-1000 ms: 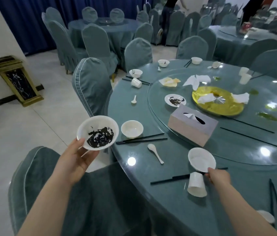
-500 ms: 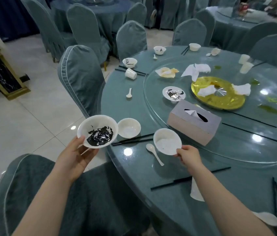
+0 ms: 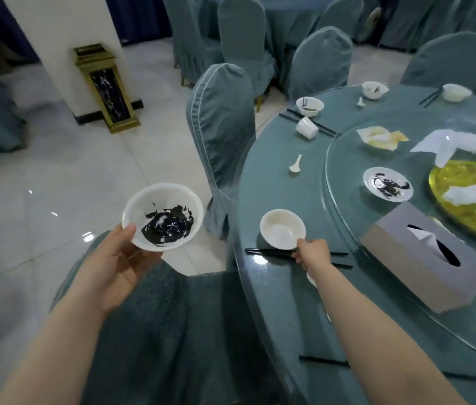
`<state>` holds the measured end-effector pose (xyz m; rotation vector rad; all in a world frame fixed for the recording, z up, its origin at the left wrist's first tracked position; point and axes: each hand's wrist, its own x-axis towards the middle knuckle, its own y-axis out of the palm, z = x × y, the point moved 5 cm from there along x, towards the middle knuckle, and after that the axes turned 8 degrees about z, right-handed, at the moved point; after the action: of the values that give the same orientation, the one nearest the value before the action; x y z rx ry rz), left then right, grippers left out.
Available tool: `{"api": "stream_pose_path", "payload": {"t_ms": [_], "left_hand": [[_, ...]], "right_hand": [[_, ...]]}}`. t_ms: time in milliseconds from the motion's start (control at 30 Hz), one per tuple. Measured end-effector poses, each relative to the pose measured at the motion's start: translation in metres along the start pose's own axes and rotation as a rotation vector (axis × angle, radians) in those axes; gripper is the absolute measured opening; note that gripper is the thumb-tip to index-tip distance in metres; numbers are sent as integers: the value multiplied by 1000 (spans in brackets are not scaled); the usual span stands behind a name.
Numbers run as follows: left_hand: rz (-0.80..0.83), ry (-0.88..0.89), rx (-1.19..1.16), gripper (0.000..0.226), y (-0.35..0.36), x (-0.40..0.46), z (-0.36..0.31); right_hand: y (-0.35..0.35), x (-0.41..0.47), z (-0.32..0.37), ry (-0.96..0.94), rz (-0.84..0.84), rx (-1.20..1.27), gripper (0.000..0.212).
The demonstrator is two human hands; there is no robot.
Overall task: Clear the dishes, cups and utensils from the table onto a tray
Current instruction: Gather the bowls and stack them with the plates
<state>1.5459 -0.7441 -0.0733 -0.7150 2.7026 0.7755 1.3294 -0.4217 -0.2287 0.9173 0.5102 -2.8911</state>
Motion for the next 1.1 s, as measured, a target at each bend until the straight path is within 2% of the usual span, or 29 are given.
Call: {"api": "stream_pose_path", "payload": {"t_ms": [233, 533, 833, 1000, 1100], "left_hand": [[-73, 67, -141, 20, -43, -21, -27], [-93, 138, -281, 18, -136, -71, -55], [-53, 146, -35, 21, -267, -132, -96], [-76, 153, 8, 23, -314, -150, -129], [-113, 150, 22, 26, -331, -150, -146]], "right_hand": [[41, -28, 35, -148, 74, -78, 30], [146, -179, 107, -421, 355, 11, 20], [309, -359, 138, -533, 669, 53, 25], [392, -412, 131, -505, 756, -36, 26], [426, -425, 138, -537, 753, -161, 27]]}}
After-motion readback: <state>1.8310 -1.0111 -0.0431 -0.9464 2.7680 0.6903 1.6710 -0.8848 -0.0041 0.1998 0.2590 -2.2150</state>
